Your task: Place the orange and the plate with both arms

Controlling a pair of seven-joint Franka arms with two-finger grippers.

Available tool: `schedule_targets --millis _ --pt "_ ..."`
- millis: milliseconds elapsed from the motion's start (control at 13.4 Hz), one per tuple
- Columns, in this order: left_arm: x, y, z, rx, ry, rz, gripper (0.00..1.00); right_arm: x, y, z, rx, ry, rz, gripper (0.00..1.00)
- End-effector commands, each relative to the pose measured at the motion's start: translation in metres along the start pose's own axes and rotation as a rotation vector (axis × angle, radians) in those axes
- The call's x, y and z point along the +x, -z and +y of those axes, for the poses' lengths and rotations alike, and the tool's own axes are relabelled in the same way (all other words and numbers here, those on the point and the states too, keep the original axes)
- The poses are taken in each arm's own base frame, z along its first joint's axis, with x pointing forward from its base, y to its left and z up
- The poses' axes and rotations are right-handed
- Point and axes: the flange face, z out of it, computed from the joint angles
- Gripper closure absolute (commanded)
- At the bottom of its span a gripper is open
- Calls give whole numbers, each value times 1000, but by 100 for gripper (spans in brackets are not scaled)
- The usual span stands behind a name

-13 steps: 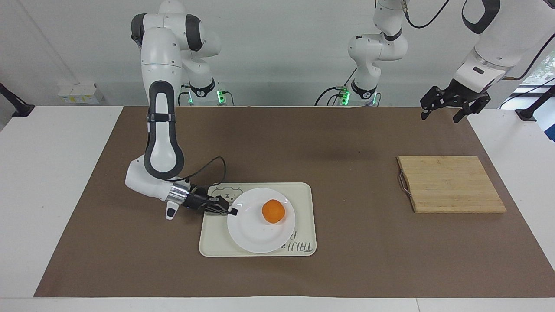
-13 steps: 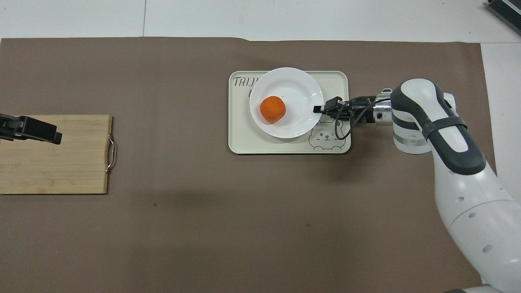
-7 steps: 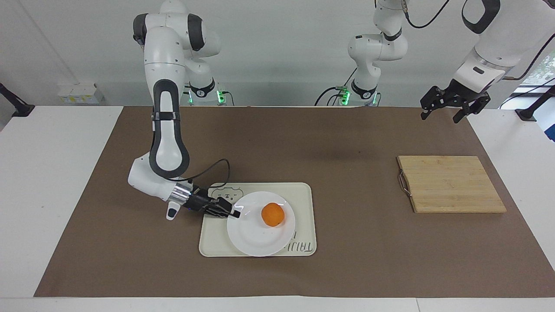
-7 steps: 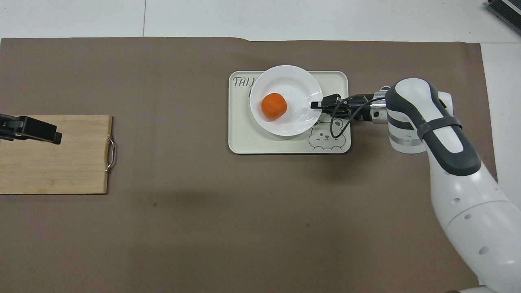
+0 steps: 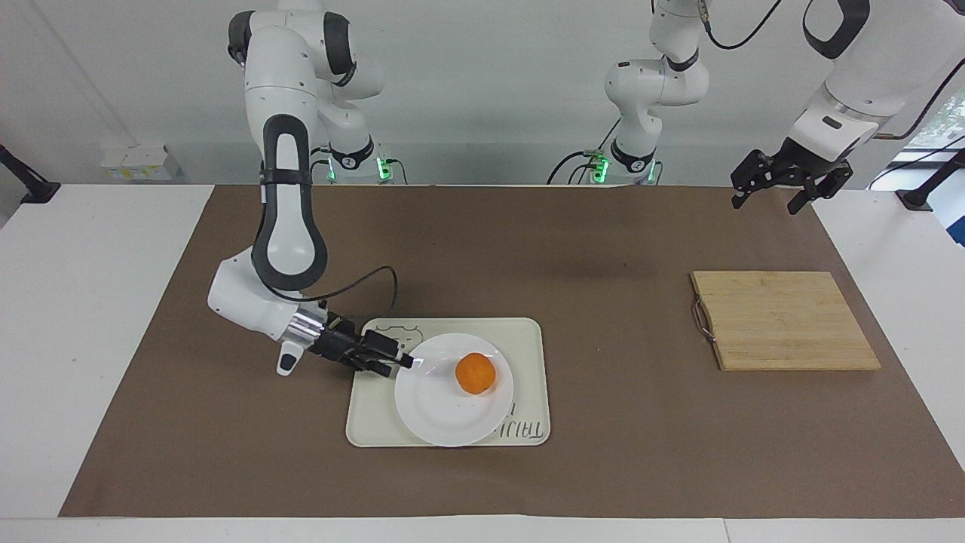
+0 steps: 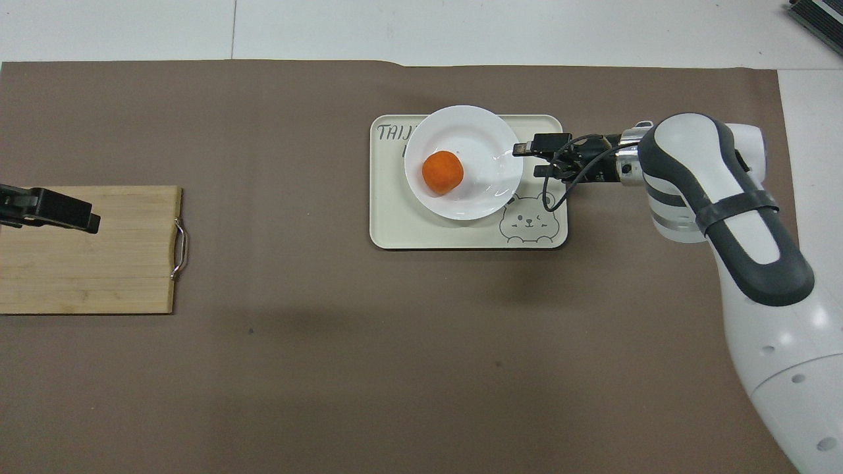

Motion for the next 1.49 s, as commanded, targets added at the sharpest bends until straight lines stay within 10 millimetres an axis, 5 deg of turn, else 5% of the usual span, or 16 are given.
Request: schedule_targets --millis 0,448,897,1420 --pt "-1 1 -3 13 -11 -5 0 -1 33 -15 -78 7 10 0" --pt "-2 2 -2 13 -11 -3 0 -25 129 -70 -510 121 -6 0" --pt "-2 2 -3 13 -11 -2 0 -61 236 -95 -771 192 -34 0" --pt "-2 2 -3 13 -11 -2 0 -96 309 -155 -889 214 -58 0"
